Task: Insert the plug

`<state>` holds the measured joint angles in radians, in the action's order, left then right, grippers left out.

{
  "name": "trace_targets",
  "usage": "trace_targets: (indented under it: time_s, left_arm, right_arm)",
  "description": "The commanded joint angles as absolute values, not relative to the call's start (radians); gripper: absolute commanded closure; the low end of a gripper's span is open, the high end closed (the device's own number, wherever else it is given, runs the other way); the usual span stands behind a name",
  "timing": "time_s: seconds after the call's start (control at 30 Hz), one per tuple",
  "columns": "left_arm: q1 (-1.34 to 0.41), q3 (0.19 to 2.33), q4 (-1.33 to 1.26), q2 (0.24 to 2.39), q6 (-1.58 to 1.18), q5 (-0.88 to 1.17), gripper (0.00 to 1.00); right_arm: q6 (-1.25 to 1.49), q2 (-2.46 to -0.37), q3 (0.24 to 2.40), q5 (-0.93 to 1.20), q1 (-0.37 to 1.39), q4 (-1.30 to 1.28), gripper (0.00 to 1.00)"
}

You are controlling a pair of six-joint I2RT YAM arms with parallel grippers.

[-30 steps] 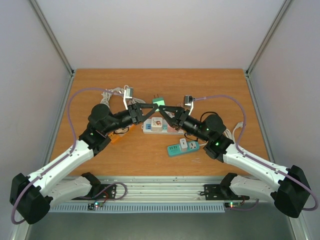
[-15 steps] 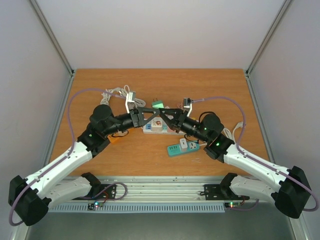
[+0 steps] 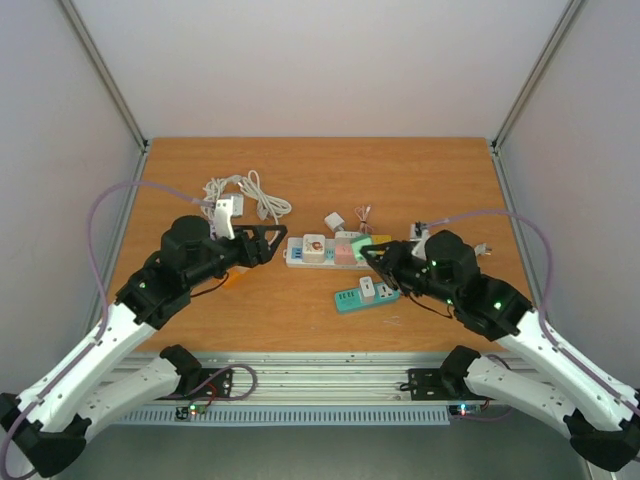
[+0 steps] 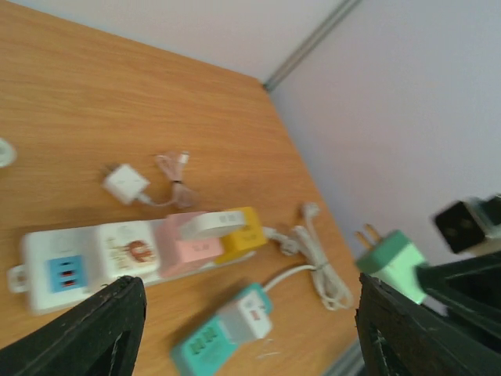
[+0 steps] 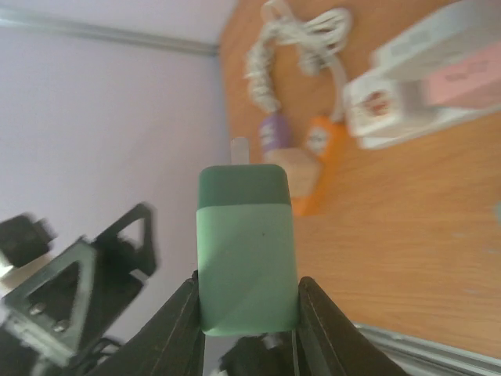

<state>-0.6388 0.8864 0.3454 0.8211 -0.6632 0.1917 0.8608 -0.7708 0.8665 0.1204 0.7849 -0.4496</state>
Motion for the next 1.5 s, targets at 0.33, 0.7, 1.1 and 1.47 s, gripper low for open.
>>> trace_targets:
  time_s: [0.33,0.7,1.1,1.47]
  left_arm:
    - [-0.616,0.895,0.571,0.725,-0.492,-0.022,0.25]
    - [-0.614,0.862,0.578,0.687,-0.496,-0.003,0.25]
    - [-0.612,0.859,0.581,0.688,-0.516,-0.003,0.25]
    - [-0.612,0.852,0.586,0.683,-0.521,-0.006,0.24]
  right_arm:
    - [0.809,-0.768,1.059,-0.145,0.589,-1.172,0.99]
    - [0.781,-0.989,1.012,0.291,0.284,-1.185,0.99]
    - [1.02,-1.113,0.948,0.499,0.274,-1.086,0.99]
    - [1.107,-1.174,0.927,0.505,0.273,-1.031,0.99]
